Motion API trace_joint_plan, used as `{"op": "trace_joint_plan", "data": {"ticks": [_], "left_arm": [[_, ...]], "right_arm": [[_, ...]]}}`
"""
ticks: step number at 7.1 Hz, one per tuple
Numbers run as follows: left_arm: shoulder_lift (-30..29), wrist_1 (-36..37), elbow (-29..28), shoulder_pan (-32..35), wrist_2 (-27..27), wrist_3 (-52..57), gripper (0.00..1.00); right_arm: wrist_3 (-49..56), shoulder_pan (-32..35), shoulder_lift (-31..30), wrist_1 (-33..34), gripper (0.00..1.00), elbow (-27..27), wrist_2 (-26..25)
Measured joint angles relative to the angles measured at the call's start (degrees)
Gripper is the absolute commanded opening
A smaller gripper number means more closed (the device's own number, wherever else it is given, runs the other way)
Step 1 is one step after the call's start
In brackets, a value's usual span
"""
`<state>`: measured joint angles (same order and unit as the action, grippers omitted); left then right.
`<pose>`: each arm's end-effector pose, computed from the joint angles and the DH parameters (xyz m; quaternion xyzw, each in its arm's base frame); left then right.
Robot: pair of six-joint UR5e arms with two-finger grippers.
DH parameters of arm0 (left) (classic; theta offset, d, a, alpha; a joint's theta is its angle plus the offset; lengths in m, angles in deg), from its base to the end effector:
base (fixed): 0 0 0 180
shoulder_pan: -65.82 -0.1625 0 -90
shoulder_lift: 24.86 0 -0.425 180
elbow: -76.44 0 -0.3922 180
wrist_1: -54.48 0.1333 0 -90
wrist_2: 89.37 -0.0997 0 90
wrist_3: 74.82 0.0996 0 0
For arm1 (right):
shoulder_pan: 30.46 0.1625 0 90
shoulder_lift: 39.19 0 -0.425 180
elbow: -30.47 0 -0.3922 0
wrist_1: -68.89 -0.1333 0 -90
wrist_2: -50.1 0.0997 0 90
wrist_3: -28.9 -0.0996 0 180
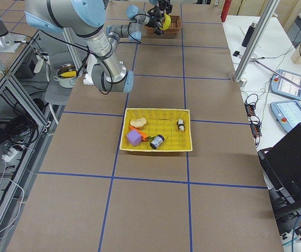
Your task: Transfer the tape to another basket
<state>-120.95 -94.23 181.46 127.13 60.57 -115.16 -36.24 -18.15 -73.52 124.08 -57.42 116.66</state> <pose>0.1880 -0.4417 0.3545 0.2408 0.6307 0.2514 0.6936 -0.6256 -0.3135 -0.0104 0.3556 -0.6004 0.0640 0.7134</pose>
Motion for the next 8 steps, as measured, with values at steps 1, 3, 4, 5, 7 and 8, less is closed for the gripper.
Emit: {"op": "trace_joint_plan", "data": {"ticks": [1,3,4,5,7,8], "left_arm": [[0.07,0.00,-0.37,0.03,0.00,-0.05,0.00],[0.65,-0.04,-0.58,0.30,0.43,-1.79,0.00],[1.43,-0.23,-0.60,0.77,1.40,-2.93,0.00],[2.90,-0.57,-0.61,1.72,2.60,-3.47,0.00],[7.58,-0.99,-0.67,6.24,6.83,-3.55,0.00],[10.34,-1.85,-1.18,8.77,8.90,-3.34,0.00]], "right_arm": [[0.24,0.15,-1.95,0.17,1.00,-2.76,2.43],[0.40,3.57,-5.74,0.31,1.00,-5.59,6.45],[0.37,6.84,-7.46,0.29,1.00,-5.99,9.61],[0.34,11.14,-9.61,0.78,1.00,-6.16,14.07],[1.53,22.64,-13.75,5.97,1.00,-6.18,26.04],[4.50,28.49,-15.65,7.94,1.00,-6.18,32.57]]}}
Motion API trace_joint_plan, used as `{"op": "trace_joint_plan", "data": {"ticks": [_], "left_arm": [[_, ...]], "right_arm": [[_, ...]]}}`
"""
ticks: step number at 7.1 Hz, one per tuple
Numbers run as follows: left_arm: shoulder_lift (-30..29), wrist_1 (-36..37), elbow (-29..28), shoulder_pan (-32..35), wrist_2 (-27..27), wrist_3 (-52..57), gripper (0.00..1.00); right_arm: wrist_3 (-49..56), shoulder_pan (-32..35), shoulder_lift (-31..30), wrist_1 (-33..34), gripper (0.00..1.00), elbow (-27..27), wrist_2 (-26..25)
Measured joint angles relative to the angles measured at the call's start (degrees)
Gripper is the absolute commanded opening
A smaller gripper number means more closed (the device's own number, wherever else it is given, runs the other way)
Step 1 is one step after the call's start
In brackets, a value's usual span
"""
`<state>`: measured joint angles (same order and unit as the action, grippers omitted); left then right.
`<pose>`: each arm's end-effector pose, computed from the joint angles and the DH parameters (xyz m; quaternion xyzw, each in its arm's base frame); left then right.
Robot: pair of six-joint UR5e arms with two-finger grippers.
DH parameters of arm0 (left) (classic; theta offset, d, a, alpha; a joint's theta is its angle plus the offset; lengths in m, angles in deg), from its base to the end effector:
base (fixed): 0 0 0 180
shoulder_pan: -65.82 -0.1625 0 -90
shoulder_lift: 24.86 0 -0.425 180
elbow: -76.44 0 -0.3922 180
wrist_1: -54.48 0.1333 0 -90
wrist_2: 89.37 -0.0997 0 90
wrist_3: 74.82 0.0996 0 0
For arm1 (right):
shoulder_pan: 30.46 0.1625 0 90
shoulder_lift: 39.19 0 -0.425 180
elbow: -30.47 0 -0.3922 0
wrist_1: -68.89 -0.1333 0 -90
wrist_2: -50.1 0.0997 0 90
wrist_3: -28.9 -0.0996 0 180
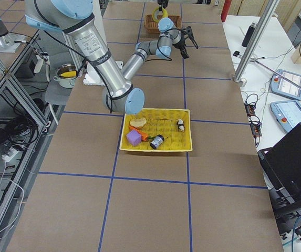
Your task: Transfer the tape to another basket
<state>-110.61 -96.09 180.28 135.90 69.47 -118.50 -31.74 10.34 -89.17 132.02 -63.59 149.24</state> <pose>0.1061 -0.4113 0.4394 0.1592 0.6430 0.1789 0.7275 -0.4384 -0.5336 0.1530 0.2794 -0.5107 0.0349 0.8123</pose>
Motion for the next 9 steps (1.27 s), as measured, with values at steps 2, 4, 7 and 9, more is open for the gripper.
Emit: {"op": "trace_joint_plan", "data": {"ticks": [2,4,7,9], "left_arm": [[3.12,-9.67,-6.34,3.36,1.32,0.01,0.00],[3.51,-17.33,-12.14,7.85,-1.14,-1.51,0.00],[3.89,-18.71,-13.78,9.87,-14.34,-4.45,0.00],[4.39,-18.79,-14.93,9.91,-16.24,-10.28,0.00]], "right_arm": [[7.05,9.58,-3.82,1.03,1.00,0.00,10.06],[11.33,15.25,-6.42,1.18,1.00,0.05,14.99],[13.08,17.50,-7.99,1.42,1.00,0.10,16.32],[16.93,22.57,-9.68,6.90,1.00,-0.13,20.53]]}}
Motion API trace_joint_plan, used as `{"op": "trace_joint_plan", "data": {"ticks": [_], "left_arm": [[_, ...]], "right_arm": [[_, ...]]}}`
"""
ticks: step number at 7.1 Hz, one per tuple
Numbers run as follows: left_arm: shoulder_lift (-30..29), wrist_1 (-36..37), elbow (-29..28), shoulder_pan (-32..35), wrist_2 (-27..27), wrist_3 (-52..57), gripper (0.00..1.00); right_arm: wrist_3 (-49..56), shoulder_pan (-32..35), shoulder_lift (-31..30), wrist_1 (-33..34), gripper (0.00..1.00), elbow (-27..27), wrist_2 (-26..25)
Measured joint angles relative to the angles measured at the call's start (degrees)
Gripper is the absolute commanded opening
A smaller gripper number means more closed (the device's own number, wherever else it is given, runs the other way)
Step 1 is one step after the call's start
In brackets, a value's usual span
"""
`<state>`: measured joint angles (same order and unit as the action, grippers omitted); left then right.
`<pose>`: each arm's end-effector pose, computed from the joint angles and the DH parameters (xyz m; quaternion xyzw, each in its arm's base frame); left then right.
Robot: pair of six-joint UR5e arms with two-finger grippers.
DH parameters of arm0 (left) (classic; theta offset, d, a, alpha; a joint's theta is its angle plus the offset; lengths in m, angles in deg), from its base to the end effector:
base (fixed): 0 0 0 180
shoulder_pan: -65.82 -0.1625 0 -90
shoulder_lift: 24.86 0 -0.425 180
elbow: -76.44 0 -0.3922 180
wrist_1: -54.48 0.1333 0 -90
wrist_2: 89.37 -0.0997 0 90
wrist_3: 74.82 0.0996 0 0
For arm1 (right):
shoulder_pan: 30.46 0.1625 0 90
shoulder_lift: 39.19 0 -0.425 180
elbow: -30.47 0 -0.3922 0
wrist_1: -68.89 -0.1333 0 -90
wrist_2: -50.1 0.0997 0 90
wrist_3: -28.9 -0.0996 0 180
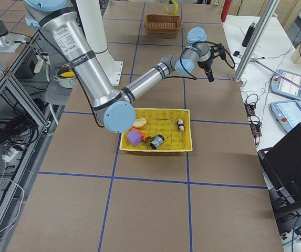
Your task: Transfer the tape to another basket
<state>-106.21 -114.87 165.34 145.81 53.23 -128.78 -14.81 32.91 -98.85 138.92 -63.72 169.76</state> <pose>0.0186 -0.4172 0.5767 0.2412 0.5796 -0.0410 0.7773 -0.2235 -0.6331 0.2761 0.2308 -0.4410 0.0117 0.8673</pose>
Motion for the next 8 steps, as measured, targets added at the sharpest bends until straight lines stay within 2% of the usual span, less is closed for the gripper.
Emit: {"op": "trace_joint_plan", "data": {"ticks": [3,5,6,7,8], "left_arm": [[0.24,-1.87,-2.93,-0.06,-0.83,-14.81,0.02],[-0.17,-6.39,-6.20,-0.25,-1.34,-24.35,0.09],[-0.37,-7.99,-7.05,-0.36,-1.36,-28.67,0.21],[-0.66,-9.30,-7.49,-0.49,-1.36,-32.89,0.42],[-0.93,-10.69,-7.94,-0.60,-1.34,-34.96,0.99]], "right_arm": [[28.14,11.82,-8.01,11.96,1.00,-0.51,4.75],[36.77,16.19,-11.18,13.66,1.00,-0.43,7.51],[38.17,16.92,-12.11,13.64,1.00,-0.43,7.98],[38.81,17.24,-12.66,13.54,1.00,-0.45,8.14],[39.04,17.35,-12.89,13.50,1.00,-0.44,8.19]]}}
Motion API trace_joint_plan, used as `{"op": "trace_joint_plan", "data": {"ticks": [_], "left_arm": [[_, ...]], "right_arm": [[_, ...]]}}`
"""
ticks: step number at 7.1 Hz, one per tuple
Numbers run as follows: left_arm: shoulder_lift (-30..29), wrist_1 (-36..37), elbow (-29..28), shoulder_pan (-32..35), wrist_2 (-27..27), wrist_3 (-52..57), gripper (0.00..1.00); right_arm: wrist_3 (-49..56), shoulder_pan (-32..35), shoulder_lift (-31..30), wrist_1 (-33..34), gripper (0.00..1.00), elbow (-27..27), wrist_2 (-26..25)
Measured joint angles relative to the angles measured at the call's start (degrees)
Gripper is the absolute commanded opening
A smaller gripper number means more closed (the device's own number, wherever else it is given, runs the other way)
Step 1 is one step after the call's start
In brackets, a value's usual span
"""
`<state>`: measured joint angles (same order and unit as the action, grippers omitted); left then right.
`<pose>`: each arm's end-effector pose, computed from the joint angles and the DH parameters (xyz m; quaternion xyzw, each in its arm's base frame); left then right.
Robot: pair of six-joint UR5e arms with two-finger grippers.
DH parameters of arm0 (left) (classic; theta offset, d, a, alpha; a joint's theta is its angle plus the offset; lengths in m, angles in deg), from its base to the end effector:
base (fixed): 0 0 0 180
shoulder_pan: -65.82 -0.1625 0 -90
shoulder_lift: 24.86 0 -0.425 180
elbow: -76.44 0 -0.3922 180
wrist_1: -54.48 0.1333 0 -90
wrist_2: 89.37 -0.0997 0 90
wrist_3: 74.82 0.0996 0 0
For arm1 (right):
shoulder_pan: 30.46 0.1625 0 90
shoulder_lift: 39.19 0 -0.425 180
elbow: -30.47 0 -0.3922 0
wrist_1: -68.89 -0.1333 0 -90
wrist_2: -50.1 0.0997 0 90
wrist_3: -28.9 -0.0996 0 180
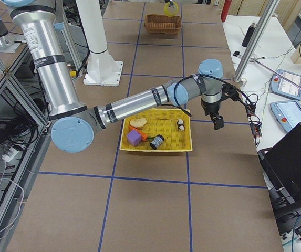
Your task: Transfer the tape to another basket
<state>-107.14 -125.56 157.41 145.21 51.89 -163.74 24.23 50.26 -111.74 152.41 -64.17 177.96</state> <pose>0.0202 -0.4101 0.6191 0.0826 0.6350 -0.2566 0.7240 -0.0281 -0.6196 0.4418 0.1935 -0.3404 -0.1169 0.9127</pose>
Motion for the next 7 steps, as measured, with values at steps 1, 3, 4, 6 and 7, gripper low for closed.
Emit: {"op": "trace_joint_plan", "data": {"ticks": [1,3,4,6,7], "left_arm": [[-0.10,-1.79,-0.78,-0.13,0.10,-0.64,0.99],[-0.16,-6.89,-3.84,-0.63,0.32,-0.86,0.99],[-0.16,-8.29,-4.61,-0.84,0.39,-0.82,0.99],[-0.16,-9.36,-5.09,-1.04,0.42,-0.62,0.99],[-0.27,-9.53,-5.17,-1.06,0.44,-0.55,0.99]], "right_arm": [[0.07,0.02,-0.03,0.00,1.00,0.03,0.02],[0.10,0.24,-0.07,0.13,1.00,0.06,0.02],[0.10,0.45,-0.11,0.22,1.00,0.07,0.02],[0.16,0.71,-0.14,0.31,1.00,0.06,0.02],[0.18,0.95,-0.20,0.39,1.00,-0.01,0.02]]}}
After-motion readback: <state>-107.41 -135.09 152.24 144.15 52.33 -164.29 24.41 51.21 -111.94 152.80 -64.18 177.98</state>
